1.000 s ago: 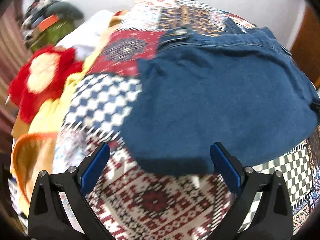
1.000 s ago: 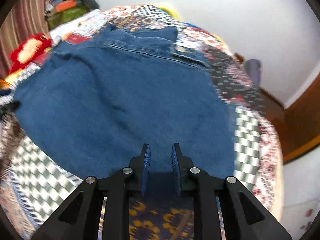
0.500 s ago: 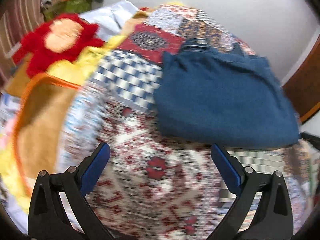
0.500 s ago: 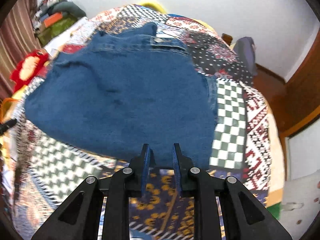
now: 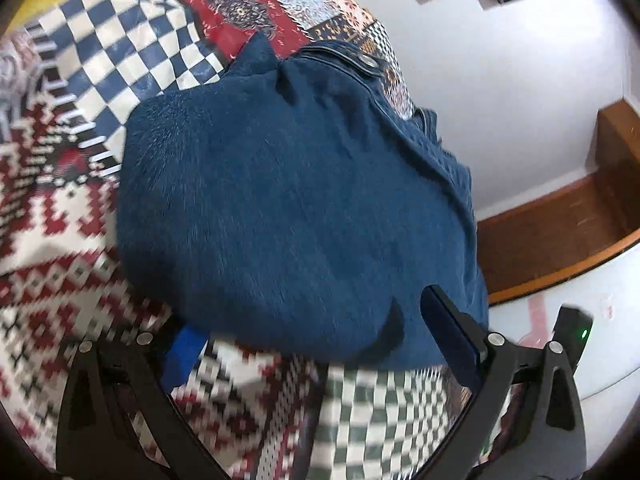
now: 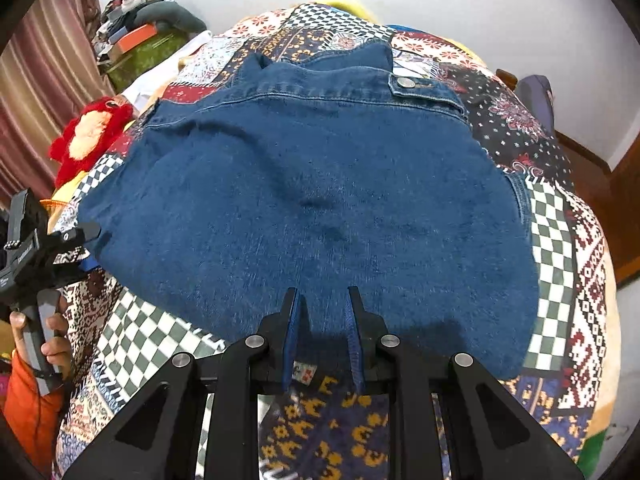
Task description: Fold large clothes
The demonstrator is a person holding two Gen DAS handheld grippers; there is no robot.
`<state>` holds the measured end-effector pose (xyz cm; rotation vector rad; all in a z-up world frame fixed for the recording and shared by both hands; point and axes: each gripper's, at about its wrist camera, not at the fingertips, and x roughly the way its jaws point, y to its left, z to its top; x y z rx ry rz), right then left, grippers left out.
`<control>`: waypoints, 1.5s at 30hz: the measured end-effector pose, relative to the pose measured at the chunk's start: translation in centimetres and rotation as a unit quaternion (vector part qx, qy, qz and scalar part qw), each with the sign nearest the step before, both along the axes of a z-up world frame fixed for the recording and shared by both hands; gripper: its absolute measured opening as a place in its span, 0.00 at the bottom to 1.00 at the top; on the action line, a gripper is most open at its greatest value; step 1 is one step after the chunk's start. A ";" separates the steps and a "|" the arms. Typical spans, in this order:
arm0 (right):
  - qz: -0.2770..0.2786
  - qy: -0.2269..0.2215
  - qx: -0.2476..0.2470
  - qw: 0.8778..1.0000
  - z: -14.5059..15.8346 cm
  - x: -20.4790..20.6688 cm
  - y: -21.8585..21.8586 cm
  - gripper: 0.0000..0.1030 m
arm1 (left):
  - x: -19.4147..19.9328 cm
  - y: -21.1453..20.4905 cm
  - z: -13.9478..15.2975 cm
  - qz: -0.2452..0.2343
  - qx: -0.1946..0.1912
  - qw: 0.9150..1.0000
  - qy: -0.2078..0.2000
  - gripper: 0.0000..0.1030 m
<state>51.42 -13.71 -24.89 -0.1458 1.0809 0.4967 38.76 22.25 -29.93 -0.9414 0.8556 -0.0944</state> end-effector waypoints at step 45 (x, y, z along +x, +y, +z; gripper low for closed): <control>0.184 0.145 0.081 0.969 -2.0 -4.6 17.3 0.17 | -4.1 -9.6 17.0 0.047 0.463 0.880 -0.092 0.27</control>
